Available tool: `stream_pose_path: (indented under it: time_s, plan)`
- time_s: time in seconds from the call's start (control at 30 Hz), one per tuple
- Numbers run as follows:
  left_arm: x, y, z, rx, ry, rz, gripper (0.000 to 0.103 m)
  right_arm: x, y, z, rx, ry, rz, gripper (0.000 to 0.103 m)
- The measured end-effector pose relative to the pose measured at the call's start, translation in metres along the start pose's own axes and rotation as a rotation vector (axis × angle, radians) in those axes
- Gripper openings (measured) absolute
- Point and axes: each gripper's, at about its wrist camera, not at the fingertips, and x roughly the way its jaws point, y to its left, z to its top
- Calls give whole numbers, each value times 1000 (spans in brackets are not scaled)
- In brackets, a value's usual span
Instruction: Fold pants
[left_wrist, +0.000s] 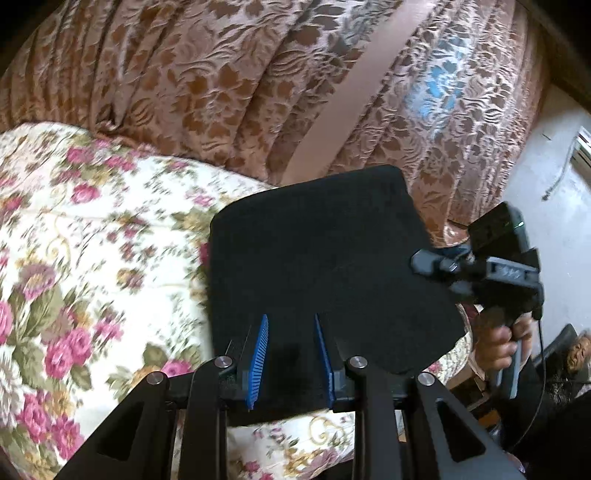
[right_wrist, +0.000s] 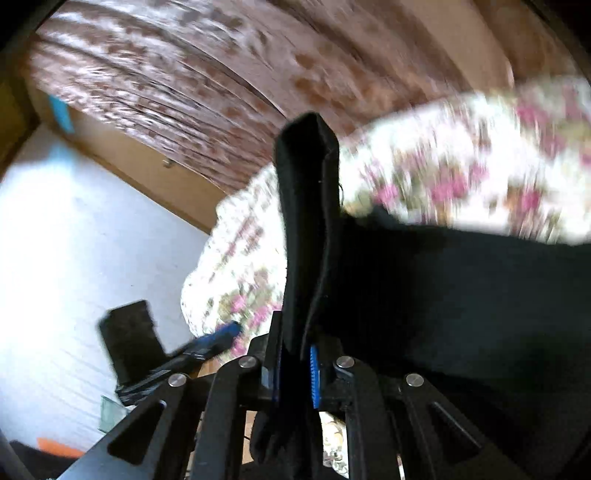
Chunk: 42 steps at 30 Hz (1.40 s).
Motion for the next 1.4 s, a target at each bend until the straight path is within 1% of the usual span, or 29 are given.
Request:
stream_pose_path:
  time_s: [0.1, 0.2, 0.3, 0.43, 0.53, 0.6, 0.63, 0.67, 0.7, 0.8, 0.87, 0.93, 1.0, 1.07, 1.17, 1.2, 1.27, 1.33, 1.4]
  plan:
    - [8, -12, 9, 17, 2, -49, 26, -39, 13, 9, -61, -59, -56, 11]
    - [24, -24, 13, 45, 27, -73, 26, -75, -1, 10, -61, -100, -134, 11]
    - [44, -33, 13, 60, 68, -95, 27, -106, -41, 5, 10, -115, -223, 11]
    - [73, -46, 5, 84, 149, -116, 27, -123, -109, -9, 144, -82, -327, 11]
    - [94, -59, -7, 118, 225, -93, 27, -116, -149, -24, 250, -60, -355, 11]
    - [104, -71, -17, 161, 259, -25, 27, -110, -168, -34, 290, -48, -360, 11]
    - [108, -77, -21, 192, 264, 25, 27, -108, -174, -38, 312, -65, -341, 11]
    - [109, -82, -24, 213, 261, 59, 28, -107, -176, -39, 322, -81, -328, 11]
    - [109, -89, -25, 235, 254, 97, 31, -107, -177, -40, 322, -94, -326, 11]
    - [109, -102, -26, 262, 245, 170, 33, -101, -164, -36, 267, -94, -375, 13]
    - [108, -108, -26, 278, 232, 199, 33, -106, -157, -36, 234, -94, -417, 17]
    - [106, -115, -26, 299, 225, 228, 33, -112, -143, -36, 192, -117, -497, 21]
    - [104, -120, -27, 309, 222, 227, 34, -121, -124, -35, 135, -166, -582, 24]
    - [105, -125, -27, 324, 218, 239, 35, -126, -106, -35, 96, -195, -597, 24]
    - [102, -129, -30, 330, 213, 238, 35, -127, -77, -36, 27, -224, -630, 24]
    - [101, -130, -31, 332, 212, 240, 35, -126, -69, -37, 7, -229, -626, 24]
    - [101, -131, -32, 335, 212, 239, 35, -119, -58, -40, -12, -221, -601, 24]
    - [100, -132, -33, 343, 210, 252, 35, -111, -51, -42, -31, -207, -596, 24]
    - [100, -132, -35, 339, 213, 249, 36, -103, -46, -45, -44, -189, -602, 24]
